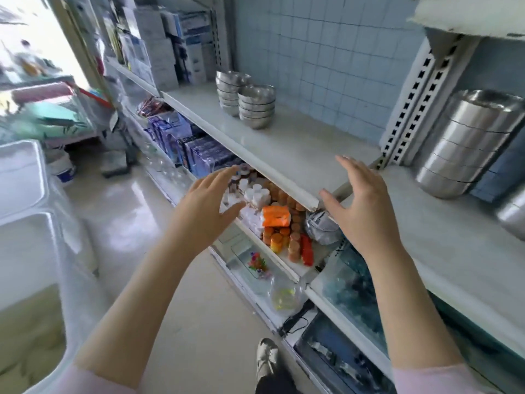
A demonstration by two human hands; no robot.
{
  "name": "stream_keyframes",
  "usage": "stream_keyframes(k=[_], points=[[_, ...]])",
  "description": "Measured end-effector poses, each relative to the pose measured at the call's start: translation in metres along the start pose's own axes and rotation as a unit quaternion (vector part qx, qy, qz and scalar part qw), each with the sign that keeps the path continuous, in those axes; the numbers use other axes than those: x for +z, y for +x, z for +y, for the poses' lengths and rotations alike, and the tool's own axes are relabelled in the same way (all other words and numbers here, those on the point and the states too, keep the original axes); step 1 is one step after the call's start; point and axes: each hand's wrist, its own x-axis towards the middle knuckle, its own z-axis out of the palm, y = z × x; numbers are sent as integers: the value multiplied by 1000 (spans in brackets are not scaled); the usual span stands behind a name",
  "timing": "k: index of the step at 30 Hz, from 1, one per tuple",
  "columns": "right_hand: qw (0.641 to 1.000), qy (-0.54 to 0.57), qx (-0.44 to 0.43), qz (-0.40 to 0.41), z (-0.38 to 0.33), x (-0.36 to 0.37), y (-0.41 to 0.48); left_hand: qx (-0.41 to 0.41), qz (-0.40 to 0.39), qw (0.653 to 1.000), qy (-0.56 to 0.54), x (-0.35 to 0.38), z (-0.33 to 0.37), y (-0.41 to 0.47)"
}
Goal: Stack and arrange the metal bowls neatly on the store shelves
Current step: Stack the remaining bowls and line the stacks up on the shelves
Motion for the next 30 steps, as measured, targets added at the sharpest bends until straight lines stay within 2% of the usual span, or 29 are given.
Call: stream_keyframes(k=[4, 14, 17, 21, 26, 30], points=[[1000, 26, -12, -1, -13, 60, 65, -21, 2, 1000, 8, 2, -63, 48], [998, 49, -31, 28, -34, 181, 284, -33, -7, 999, -13, 13, -209, 235], [998, 48, -25, 21, -43, 208, 328, -45, -10, 998, -39, 23, -247, 276], [1000, 15, -7, 5, -51, 237, 379, -47, -53, 991, -114, 54, -293, 346], [995, -84, 33, -46, -55, 274, 433, -15, -164, 956, -245, 116, -330, 447], [980, -144, 113, -72, -57, 299, 457, 60, -237, 888, -390, 154, -342, 508]])
